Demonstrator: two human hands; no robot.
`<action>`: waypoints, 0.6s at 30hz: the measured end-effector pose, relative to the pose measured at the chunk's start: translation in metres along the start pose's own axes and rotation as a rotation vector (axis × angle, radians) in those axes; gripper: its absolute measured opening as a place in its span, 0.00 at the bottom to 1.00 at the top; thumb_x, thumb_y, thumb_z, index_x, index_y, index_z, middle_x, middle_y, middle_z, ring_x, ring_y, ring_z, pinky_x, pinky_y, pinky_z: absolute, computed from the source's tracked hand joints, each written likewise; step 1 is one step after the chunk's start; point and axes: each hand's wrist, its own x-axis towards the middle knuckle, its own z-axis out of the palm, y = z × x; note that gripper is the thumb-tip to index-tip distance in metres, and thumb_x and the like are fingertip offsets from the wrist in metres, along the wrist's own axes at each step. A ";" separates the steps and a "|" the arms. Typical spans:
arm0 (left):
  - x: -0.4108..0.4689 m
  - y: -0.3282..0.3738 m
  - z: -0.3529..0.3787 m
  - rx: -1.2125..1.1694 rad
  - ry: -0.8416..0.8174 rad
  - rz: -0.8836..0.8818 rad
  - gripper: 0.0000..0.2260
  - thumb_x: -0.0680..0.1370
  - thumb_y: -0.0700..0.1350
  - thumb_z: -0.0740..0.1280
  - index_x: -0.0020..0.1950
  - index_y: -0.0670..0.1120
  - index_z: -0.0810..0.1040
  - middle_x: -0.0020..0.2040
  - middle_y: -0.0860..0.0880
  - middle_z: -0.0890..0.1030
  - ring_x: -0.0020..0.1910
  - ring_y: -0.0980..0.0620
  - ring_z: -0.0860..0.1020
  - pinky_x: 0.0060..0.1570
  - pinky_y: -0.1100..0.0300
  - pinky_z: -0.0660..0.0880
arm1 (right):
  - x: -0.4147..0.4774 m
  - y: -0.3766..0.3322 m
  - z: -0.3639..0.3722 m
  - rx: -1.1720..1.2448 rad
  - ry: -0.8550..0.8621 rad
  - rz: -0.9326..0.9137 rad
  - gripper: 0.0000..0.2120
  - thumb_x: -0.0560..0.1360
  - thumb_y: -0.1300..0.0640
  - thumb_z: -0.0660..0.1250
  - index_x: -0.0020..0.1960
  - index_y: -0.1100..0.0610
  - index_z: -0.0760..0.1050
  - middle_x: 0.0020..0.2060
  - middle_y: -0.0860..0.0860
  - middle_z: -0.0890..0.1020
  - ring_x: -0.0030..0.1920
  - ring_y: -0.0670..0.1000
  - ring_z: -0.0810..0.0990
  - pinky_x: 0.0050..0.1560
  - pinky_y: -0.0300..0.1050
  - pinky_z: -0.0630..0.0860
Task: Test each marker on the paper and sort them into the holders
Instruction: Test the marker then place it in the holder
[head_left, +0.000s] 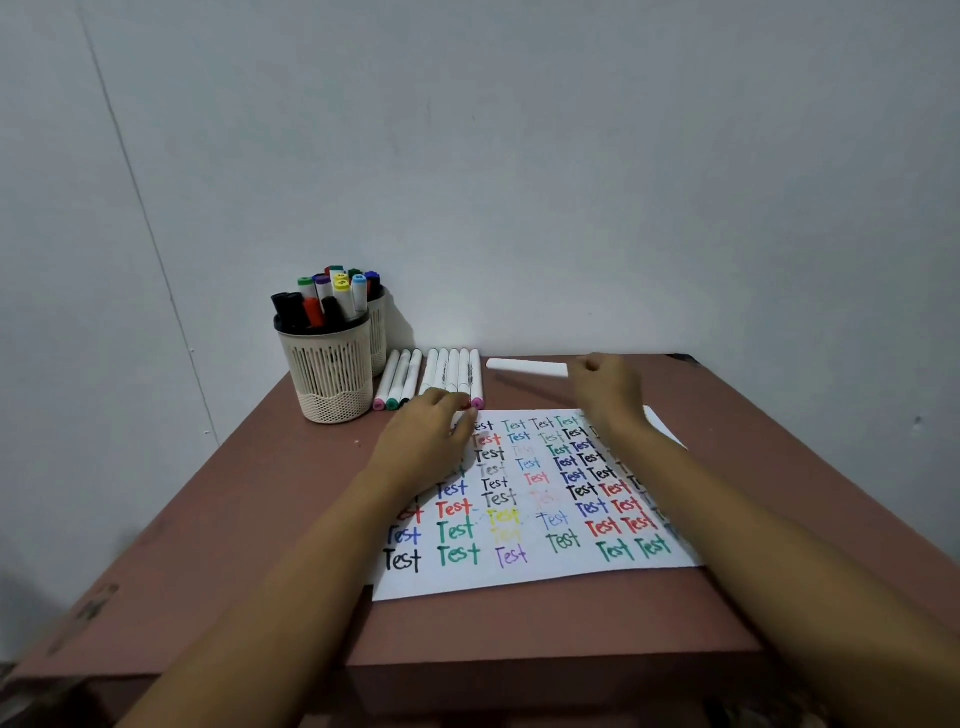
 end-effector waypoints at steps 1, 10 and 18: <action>0.000 0.001 -0.001 -0.015 0.028 0.024 0.17 0.81 0.49 0.58 0.67 0.44 0.72 0.63 0.45 0.74 0.61 0.48 0.72 0.58 0.56 0.69 | -0.007 0.003 -0.009 0.052 -0.010 0.003 0.14 0.77 0.61 0.58 0.34 0.66 0.69 0.30 0.56 0.67 0.31 0.50 0.63 0.30 0.42 0.57; -0.010 0.020 -0.004 -0.061 -0.003 0.276 0.22 0.79 0.47 0.62 0.72 0.45 0.65 0.68 0.47 0.69 0.67 0.50 0.67 0.61 0.66 0.60 | -0.052 0.023 -0.051 0.359 -0.137 0.040 0.13 0.78 0.64 0.57 0.47 0.60 0.81 0.33 0.53 0.76 0.33 0.48 0.72 0.35 0.42 0.70; -0.017 0.030 -0.004 -0.009 0.010 0.330 0.14 0.79 0.45 0.62 0.63 0.42 0.72 0.50 0.46 0.77 0.48 0.47 0.74 0.44 0.63 0.63 | -0.052 0.023 -0.045 0.696 -0.233 0.135 0.14 0.79 0.64 0.57 0.41 0.61 0.80 0.29 0.53 0.72 0.31 0.47 0.69 0.33 0.40 0.68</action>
